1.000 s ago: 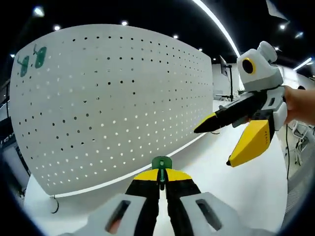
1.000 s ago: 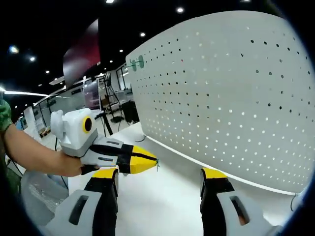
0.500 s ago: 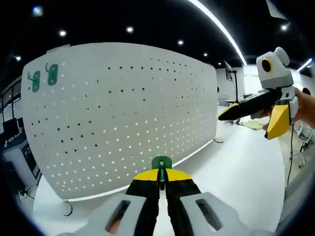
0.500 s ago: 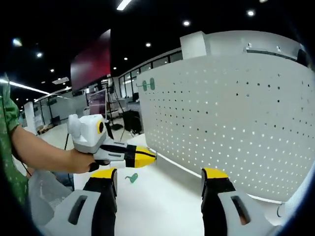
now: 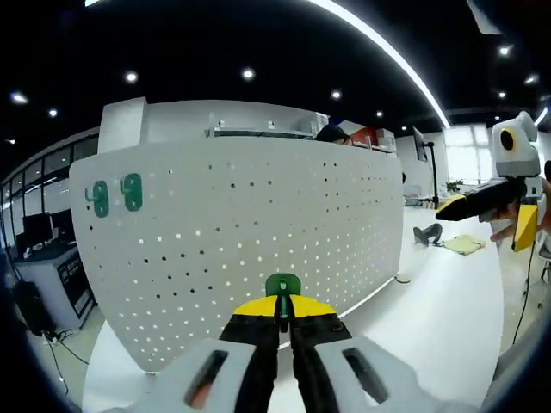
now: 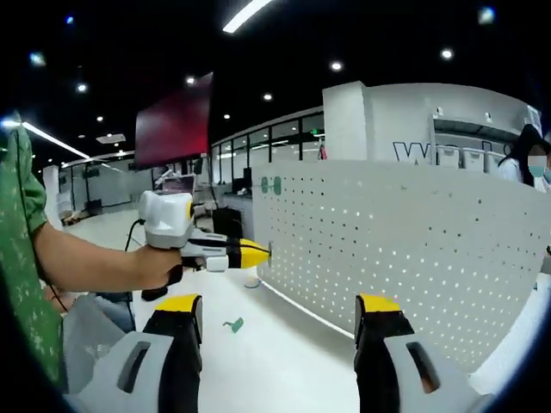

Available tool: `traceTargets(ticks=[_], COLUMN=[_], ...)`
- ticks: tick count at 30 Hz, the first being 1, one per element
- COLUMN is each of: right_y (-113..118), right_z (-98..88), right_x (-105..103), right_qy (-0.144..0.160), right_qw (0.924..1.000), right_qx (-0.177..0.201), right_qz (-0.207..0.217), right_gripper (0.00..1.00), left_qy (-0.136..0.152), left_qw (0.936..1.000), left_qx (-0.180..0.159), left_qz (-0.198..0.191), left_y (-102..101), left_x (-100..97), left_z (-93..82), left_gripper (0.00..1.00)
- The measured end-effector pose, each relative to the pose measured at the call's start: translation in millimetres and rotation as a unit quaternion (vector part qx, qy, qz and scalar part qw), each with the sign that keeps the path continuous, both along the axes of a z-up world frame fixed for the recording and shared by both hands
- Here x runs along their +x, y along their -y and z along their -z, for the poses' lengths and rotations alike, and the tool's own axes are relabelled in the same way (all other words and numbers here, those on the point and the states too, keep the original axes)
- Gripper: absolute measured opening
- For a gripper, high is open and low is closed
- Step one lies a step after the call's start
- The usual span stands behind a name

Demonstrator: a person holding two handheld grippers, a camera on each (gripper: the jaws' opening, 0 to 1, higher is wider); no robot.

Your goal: Insert the hook assembly into the mounting plate slot until the hook locks in place.

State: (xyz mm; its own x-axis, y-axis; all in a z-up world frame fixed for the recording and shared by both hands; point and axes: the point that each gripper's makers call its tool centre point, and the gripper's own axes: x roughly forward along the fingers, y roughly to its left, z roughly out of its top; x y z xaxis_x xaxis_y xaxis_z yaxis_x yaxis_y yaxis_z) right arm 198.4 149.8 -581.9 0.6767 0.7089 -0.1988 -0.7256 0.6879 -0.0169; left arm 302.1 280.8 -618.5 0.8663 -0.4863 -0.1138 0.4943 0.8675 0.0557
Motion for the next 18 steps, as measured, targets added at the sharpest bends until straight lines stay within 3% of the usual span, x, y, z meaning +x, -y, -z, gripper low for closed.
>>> traceTargets(ticks=[5, 18], right_y=[7, 25], right_z=[-14.7, -45.9], right_x=[-12, -35], right_qy=[0.015, 0.036], right_qw=[0.9999, 0.9993], right_qx=[-0.004, 0.005], right_qz=[0.003, 0.013], right_gripper=[0.74, 0.74], left_qy=[0.009, 0.012], left_qw=[0.9999, 0.9996], left_qx=[-0.010, -0.016], left_qz=[-0.006, -0.020], left_y=[-5, -18], left_x=[-1.5, 0.2], left_z=[-15.7, -33.2], left_gripper=[0.03, 0.03])
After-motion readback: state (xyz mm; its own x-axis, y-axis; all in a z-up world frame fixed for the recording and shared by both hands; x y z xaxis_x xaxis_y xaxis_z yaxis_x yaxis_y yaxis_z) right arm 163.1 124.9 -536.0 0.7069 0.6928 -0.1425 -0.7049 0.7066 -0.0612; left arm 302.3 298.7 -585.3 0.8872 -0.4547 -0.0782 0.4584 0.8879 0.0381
